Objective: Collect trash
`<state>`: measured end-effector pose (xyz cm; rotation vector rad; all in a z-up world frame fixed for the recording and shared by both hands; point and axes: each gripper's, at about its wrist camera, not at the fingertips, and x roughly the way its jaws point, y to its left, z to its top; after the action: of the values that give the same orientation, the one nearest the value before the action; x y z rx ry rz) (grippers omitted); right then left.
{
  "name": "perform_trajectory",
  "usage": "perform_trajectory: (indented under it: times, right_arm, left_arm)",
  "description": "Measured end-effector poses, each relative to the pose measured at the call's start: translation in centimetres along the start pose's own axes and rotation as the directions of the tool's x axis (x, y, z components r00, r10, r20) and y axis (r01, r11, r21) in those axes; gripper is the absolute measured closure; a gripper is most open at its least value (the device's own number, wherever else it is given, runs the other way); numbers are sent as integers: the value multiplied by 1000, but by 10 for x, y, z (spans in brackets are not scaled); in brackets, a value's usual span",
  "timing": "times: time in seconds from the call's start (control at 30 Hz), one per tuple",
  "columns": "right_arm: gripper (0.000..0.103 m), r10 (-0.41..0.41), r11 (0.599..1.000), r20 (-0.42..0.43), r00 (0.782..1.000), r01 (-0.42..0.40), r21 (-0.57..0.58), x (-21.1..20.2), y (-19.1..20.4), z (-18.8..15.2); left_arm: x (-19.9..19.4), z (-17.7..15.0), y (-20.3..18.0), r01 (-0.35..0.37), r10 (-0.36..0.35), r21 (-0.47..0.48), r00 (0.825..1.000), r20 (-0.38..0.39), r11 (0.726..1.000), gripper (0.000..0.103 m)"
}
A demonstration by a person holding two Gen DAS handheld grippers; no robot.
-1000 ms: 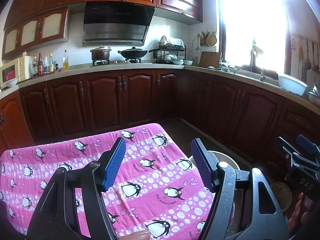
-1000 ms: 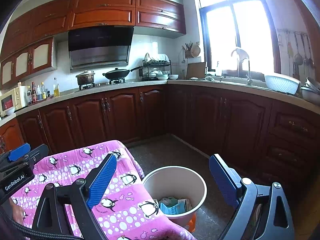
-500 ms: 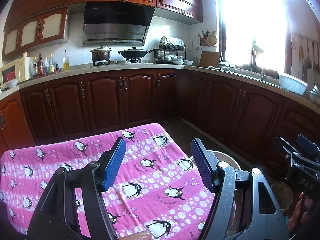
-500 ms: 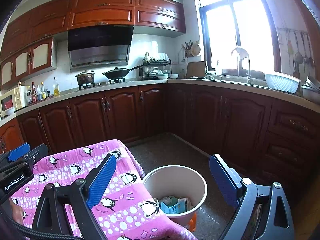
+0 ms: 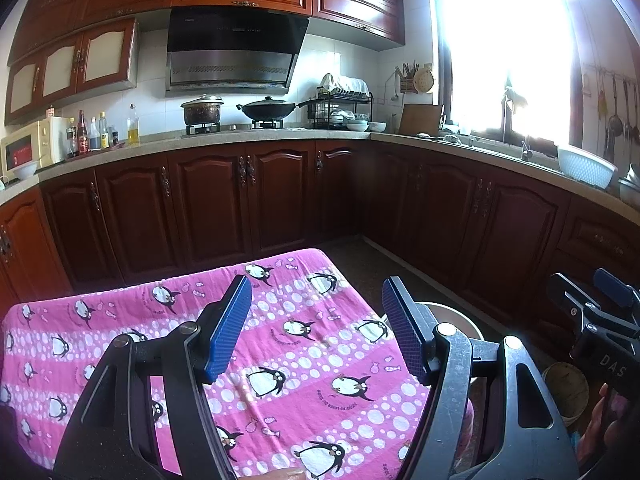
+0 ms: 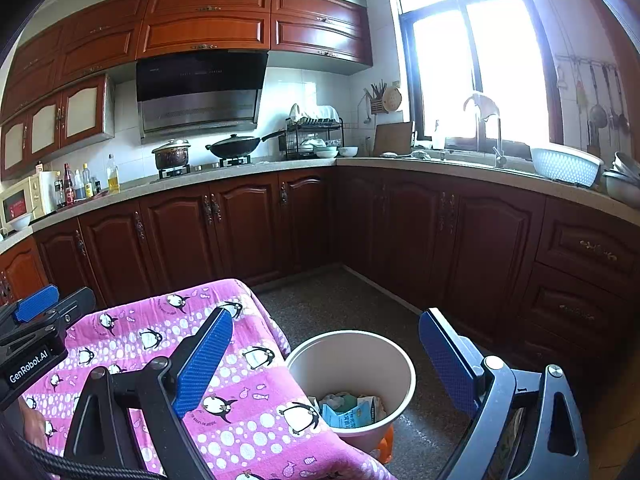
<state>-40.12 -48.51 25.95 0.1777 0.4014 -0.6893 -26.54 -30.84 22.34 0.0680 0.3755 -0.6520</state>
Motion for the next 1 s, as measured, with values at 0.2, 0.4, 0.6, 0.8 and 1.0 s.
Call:
perform_trajectory:
  times: [0.2, 0.4, 0.6, 0.8, 1.0]
  right_arm:
    - [10, 1, 1000, -2, 1000, -1, -1, 1, 1, 0]
    - [10, 3, 1000, -5, 1000, -3, 0, 2, 1, 1]
    - [10, 5, 1000, -7, 1000, -5, -3, 3, 1, 1]
    - [10, 6, 1000, -11, 1000, -6, -1, 6, -1, 1]
    - [10, 5, 1000, -7, 1000, -5, -2, 6, -1, 0]
  left_arm:
    - [0, 0, 1, 1, -1, 1, 1000, 0, 1000, 36]
    - [-1, -1, 2, 0, 0, 1, 1000, -1, 1000, 36]
    - [0, -2, 3, -4, 4, -2, 1000, -1, 1000, 36]
    - [1, -3, 4, -4, 4, -3, 1000, -4, 1000, 36]
    - [2, -4, 5, -9, 9, -2, 1000, -7, 1000, 36]
